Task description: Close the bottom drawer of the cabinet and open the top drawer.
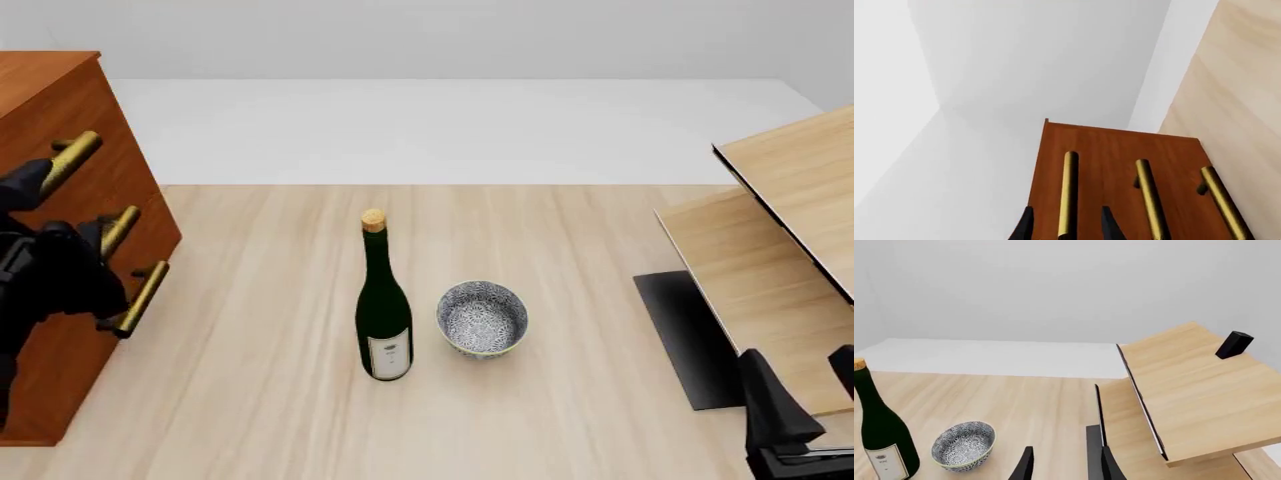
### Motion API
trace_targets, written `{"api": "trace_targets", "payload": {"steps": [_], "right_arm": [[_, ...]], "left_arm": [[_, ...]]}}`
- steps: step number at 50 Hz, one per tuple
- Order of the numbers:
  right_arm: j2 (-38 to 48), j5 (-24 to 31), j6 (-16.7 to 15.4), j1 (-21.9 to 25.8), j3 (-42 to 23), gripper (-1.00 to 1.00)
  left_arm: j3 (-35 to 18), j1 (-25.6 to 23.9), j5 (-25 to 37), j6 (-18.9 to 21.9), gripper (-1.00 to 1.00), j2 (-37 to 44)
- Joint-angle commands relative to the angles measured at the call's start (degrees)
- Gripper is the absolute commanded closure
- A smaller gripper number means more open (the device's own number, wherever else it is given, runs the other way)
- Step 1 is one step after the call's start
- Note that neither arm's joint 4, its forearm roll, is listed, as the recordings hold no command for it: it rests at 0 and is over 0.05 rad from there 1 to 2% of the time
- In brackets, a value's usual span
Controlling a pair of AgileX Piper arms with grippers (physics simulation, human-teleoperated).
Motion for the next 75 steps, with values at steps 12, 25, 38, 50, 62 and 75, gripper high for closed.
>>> {"api": "trace_targets", "payload": {"steps": [12, 25, 38, 50, 62, 75], "right_arm": [[-0.03, 0.03, -0.37, 0.42, 0.08, -1.00], [-0.05, -0.01, -0.65, 0.67, 0.11, -1.00], [-0.05, -0.10, -0.99, 0.78, 0.17, -1.00], [-0.03, -0.16, -1.41, 0.96, 0.24, -1.00], [-0.04, -0.15, -1.65, 1.05, 0.28, -1.00], [-0.06, -0.12, -1.62, 0.95, 0.23, -1.00]], "left_arm": [[0.21, 3.86, -4.52, 1.98, -1.00, 3.71], [-1.21, 6.17, -4.95, 1.34, -1.00, 5.77], [-3.15, 7.73, -5.21, 0.60, -1.00, 7.87], [-5.80, 9.02, -5.07, 0.14, -1.00, 9.72], [-6.41, 9.91, -4.86, -0.30, -1.00, 10.18], [-6.32, 10.70, -4.00, -1.04, 1.00, 9.58]]}}
